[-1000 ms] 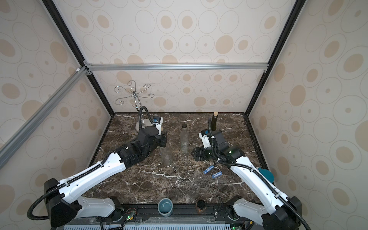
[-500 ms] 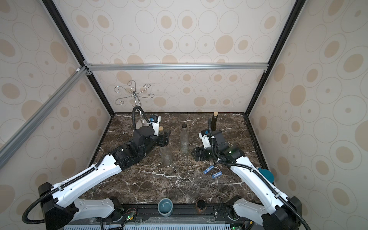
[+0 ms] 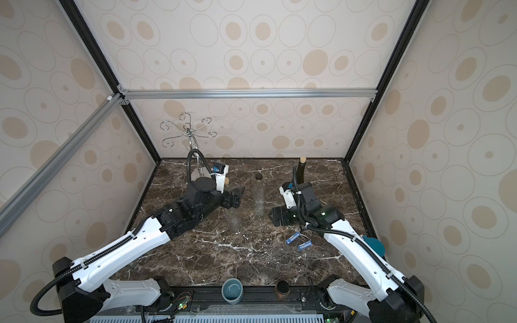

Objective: Remove the label from the bottle
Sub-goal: Place the bottle at the center of the board, then adjust the bottle at the center of the board.

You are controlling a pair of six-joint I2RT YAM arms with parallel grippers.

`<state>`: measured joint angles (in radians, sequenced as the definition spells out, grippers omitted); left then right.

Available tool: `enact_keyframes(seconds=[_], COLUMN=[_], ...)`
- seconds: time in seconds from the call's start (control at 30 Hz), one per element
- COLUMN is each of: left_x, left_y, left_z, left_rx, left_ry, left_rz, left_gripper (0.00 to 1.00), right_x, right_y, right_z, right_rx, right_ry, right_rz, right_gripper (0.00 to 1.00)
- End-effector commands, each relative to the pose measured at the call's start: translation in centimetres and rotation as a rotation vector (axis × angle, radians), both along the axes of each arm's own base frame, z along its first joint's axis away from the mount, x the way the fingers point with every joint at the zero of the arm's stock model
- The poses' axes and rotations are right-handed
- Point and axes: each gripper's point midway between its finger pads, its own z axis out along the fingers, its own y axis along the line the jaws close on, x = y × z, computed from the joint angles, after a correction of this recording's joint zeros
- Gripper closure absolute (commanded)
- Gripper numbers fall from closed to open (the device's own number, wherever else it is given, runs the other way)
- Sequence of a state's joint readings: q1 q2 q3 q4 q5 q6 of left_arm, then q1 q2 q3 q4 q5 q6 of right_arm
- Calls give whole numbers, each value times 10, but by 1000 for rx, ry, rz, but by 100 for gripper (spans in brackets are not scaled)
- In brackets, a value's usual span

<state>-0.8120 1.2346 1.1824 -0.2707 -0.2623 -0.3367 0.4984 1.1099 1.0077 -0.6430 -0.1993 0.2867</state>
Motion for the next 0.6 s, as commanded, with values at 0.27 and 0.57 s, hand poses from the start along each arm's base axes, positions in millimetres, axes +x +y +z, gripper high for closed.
enact_keyframes(seconds=[0.27,0.57], left_x=[-14,-25], left_y=[10,13], left_z=[33,42], left_rx=[-4,8], left_ry=[-35,-58], left_rz=[-191,-314], left_gripper=[0,0], right_x=[-7,-5], right_y=[-2,0], right_z=[11,14], right_rx=[8,9], right_ry=[-29,-21], right_rz=[9,14], right_gripper=[12,11])
